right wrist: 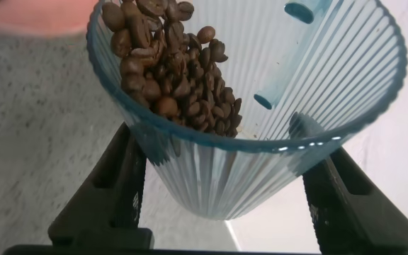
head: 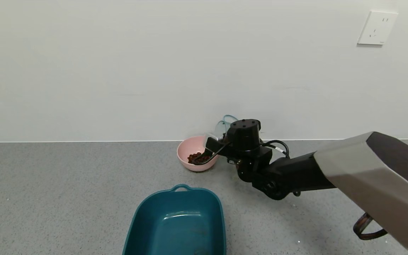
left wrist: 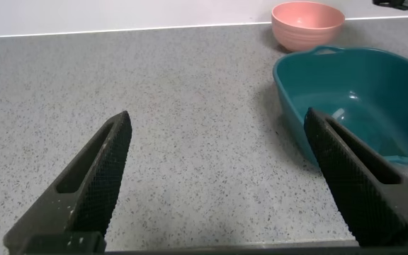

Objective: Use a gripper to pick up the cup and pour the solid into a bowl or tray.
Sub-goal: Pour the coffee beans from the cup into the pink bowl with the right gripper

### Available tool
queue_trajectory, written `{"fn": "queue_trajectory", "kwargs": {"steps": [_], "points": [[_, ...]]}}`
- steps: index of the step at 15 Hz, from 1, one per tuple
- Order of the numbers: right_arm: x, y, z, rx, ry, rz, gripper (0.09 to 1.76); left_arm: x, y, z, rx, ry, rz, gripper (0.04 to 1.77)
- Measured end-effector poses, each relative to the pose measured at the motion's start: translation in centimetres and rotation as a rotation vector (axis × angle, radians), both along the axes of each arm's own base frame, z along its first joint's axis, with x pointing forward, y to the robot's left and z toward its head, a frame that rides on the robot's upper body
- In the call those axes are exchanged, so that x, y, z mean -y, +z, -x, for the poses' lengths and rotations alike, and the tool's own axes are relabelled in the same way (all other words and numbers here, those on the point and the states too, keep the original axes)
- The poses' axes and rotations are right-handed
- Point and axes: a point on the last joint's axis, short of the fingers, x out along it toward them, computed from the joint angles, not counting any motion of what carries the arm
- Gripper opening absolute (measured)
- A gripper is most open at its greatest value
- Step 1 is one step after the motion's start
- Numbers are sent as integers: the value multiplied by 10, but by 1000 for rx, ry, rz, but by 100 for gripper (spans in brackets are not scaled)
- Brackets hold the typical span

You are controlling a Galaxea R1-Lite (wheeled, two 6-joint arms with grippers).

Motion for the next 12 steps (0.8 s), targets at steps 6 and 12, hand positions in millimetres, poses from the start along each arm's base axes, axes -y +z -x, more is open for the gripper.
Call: {"fn": "queue_trajectory", "kwargs": {"steps": [6,12], "points": [[39,9,15,-51,-94,-240,132,0,0,0,0,0,0,175],[59,3,28,-121,-153,-563,132,0,0,0,0,0,0,175]]}}
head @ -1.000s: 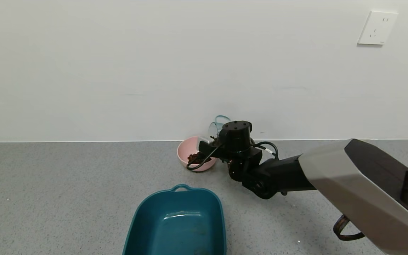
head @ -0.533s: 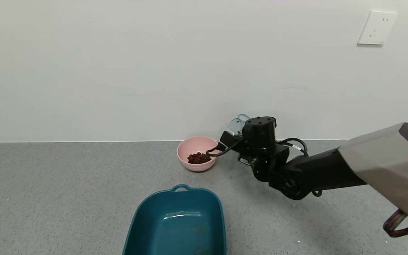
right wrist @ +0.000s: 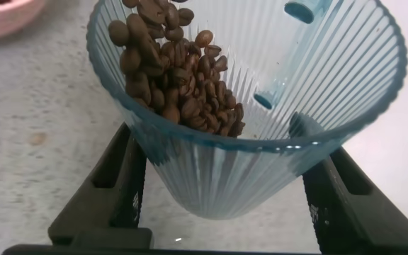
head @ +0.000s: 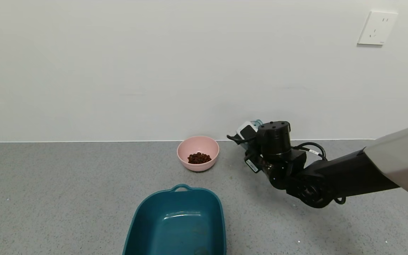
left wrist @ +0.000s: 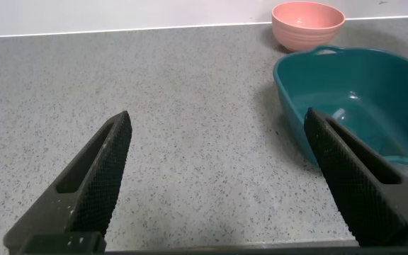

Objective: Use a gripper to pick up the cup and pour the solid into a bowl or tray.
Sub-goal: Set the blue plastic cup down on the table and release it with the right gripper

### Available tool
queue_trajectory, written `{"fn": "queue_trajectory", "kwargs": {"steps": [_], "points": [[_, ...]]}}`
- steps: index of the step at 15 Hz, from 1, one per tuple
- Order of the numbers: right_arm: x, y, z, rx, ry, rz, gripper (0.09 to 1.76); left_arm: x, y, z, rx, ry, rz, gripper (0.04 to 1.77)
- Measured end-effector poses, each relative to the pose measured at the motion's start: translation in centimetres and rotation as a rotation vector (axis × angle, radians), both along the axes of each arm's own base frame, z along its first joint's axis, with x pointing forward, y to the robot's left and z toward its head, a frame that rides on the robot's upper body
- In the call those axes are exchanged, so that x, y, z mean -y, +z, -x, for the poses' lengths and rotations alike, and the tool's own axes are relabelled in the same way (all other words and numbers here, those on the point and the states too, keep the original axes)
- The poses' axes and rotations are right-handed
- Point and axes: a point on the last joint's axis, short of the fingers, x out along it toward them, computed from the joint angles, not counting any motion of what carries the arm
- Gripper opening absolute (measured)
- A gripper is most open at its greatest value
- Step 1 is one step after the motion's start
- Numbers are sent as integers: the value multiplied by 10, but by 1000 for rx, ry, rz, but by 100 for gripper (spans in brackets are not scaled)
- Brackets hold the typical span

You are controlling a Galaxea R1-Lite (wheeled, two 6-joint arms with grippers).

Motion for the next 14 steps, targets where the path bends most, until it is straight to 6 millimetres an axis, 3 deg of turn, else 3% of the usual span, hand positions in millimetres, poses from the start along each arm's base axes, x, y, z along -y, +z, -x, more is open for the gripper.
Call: {"fn": "queue_trajectory", "kwargs": {"steps": [6,14], "points": [[18,-10,6,-71,-39,-310,132,0,0,0,0,0,0,175],[21,-6,9,-93,-44,-570,132,0,0,0,0,0,0,175]]}}
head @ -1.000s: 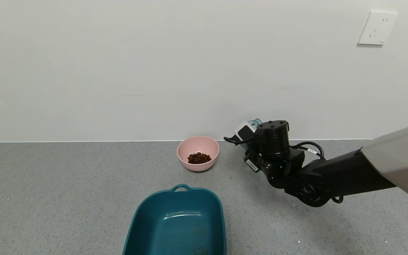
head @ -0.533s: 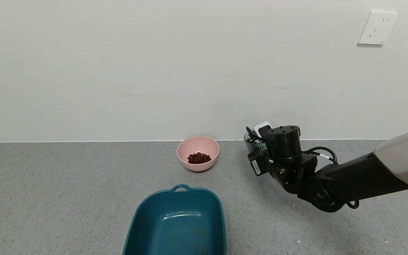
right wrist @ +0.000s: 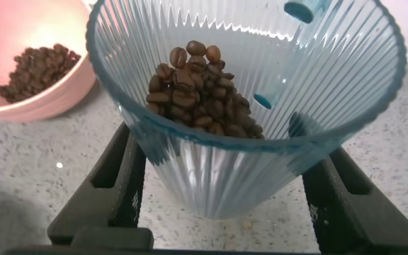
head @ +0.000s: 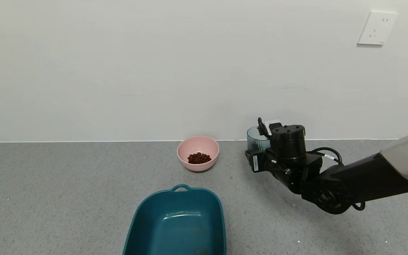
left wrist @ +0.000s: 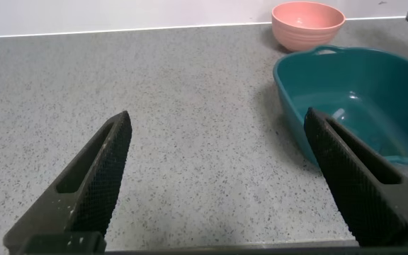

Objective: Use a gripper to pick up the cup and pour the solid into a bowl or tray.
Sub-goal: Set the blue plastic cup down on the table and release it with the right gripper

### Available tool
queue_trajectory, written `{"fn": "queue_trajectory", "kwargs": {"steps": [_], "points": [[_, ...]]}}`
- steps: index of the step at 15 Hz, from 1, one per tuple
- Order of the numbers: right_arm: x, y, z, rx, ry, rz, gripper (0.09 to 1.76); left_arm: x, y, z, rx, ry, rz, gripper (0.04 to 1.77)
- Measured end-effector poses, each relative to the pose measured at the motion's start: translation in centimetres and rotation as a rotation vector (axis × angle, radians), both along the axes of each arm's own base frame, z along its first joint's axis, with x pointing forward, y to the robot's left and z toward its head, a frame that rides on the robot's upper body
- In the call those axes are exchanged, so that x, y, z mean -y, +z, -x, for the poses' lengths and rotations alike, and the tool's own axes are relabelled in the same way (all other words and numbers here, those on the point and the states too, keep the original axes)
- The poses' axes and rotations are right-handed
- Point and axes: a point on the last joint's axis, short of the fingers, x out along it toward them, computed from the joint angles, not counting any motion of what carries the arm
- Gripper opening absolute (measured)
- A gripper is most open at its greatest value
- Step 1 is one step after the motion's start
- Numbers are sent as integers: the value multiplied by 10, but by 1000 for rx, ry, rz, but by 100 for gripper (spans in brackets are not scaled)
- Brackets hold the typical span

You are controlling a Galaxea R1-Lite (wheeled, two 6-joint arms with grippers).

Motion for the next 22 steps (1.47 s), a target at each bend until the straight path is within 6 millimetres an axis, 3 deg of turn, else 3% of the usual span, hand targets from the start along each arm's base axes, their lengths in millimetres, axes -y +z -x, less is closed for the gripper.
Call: {"fn": "queue_trajectory", "kwargs": {"steps": [8,22], "points": [[-3,-3,-7,29,31,-69,132,0,0,0,0,0,0,175],[-2,-53,-38,69,9,-21,132,0,0,0,0,0,0,175]]}}
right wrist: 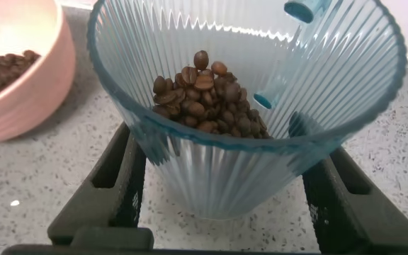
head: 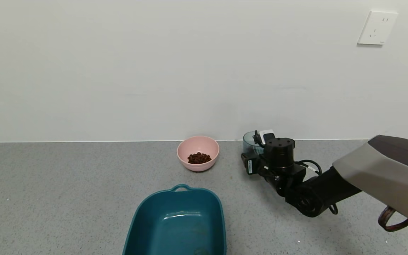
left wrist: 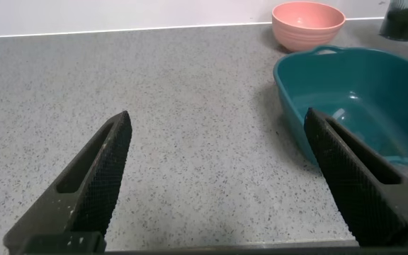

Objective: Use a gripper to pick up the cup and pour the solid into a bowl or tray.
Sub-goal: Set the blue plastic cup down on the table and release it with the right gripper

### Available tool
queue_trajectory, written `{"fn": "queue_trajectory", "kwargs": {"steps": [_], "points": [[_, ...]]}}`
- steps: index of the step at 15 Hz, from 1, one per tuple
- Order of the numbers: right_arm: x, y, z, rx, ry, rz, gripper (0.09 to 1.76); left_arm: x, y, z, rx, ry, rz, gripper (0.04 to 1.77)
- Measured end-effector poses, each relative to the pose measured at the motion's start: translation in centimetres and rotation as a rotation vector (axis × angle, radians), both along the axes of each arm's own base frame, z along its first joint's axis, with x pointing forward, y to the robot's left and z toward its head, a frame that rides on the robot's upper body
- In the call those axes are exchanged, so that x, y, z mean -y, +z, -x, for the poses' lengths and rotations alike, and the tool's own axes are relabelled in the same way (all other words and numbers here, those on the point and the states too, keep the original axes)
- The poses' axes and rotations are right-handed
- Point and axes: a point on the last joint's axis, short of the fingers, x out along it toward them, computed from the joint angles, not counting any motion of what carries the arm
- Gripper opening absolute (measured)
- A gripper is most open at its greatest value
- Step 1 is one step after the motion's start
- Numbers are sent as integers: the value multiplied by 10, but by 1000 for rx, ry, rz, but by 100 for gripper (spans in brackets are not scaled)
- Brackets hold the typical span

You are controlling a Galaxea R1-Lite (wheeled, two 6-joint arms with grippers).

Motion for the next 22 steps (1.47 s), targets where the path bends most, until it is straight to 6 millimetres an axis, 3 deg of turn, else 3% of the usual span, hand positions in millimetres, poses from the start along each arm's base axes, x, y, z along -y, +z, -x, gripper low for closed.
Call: {"fn": "queue_trajectory", "kwargs": {"steps": [11,16,22], "points": [[0,-17,-7,-23,-7,18,132,0,0,0,0,0,0,175],[0,-18,-6,-26,-4,24,150,0,0,0,0,0,0,175],[1,-19,-6,-30,-3,24,161,0,0,0,0,0,0,175]]}}
